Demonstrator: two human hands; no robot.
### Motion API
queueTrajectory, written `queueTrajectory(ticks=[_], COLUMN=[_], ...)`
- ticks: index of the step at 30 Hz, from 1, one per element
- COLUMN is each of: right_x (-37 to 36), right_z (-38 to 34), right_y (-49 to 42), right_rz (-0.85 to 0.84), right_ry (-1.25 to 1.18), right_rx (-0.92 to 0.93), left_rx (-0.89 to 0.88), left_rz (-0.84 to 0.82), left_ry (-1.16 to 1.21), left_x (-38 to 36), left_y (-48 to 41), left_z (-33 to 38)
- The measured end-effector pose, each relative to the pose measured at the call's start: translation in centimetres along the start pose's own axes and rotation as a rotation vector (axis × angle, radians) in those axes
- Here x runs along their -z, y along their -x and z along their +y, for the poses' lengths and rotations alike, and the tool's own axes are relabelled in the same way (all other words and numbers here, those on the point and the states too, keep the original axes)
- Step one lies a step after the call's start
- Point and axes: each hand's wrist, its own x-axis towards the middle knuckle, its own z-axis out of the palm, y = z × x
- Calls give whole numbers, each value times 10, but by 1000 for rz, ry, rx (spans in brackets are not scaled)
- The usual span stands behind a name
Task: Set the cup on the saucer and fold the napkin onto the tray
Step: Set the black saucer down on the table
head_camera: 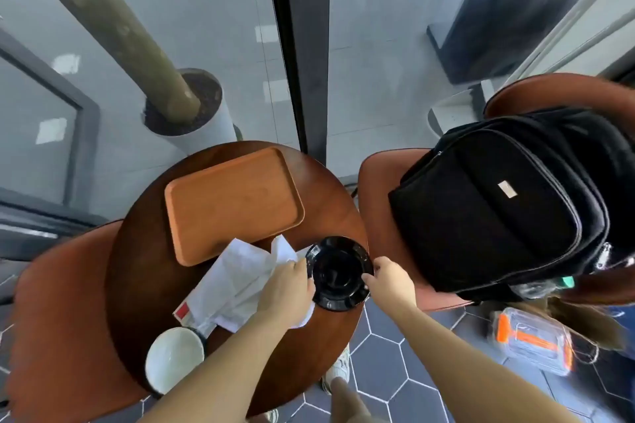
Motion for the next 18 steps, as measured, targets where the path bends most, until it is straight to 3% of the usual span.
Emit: queueTrajectory(ticks=[7, 18], right_x=[-8, -6], right_z=[3, 8], right_y=[-16, -24], right_rz=[17, -6], right_ry=[-33, -126], right_rx=[-64, -146], left_rx=[230, 382], left_rz=[12, 8], left_ry=[195, 382], left_x=[-7, -18], left_y=[-24, -44], left_z=[3, 8])
